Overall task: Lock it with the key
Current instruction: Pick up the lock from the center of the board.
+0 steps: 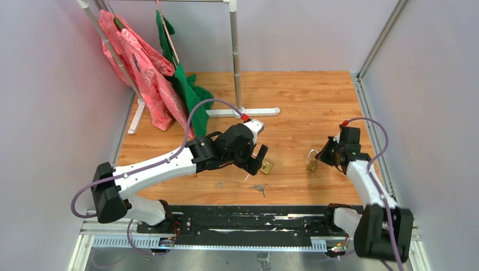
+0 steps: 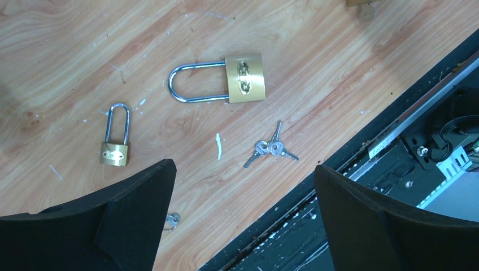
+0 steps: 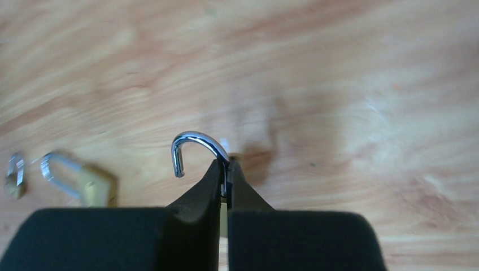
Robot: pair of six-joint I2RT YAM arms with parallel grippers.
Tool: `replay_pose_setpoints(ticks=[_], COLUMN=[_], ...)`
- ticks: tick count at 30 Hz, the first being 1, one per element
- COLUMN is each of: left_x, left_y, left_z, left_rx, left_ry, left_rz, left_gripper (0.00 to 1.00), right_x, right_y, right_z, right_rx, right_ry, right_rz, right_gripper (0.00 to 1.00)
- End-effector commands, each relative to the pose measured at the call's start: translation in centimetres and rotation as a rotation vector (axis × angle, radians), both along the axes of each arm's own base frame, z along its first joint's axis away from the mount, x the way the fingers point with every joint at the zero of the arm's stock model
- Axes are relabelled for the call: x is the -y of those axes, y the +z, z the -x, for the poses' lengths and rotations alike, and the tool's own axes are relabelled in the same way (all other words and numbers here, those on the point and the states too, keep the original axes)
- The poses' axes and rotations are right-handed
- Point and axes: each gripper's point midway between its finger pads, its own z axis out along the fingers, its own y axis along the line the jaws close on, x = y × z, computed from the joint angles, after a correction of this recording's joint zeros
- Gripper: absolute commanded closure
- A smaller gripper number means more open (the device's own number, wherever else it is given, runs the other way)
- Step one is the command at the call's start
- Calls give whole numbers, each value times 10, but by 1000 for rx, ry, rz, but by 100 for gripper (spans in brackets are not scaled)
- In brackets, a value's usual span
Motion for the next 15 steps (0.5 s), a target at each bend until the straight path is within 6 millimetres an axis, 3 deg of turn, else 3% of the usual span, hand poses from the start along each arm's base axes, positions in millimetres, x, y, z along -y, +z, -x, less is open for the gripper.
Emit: replay_pose_setpoints(ticks=[1, 4, 7, 12, 15], left_x=[7, 12, 25, 44, 50], left_y=[32, 41, 51, 71, 85], left_z=[-7, -8, -8, -15, -24], left_rx=[95, 119, 125, 77, 35], left_ry=[-10, -43, -93, -163, -184], left_rz=[82, 98, 157, 312, 409], left_gripper=[0, 0, 0, 0, 8], right_x=[-41, -56, -72, -101, -120], right_y=[61, 94, 113, 141, 158], right_z=[-18, -15, -10, 2, 10], right_rx=[352, 528, 644, 700, 709], right_ry=[263, 345, 409, 545, 643], right_rz=[-27, -32, -72, -169, -226], right_gripper=[100, 100, 100, 100, 100])
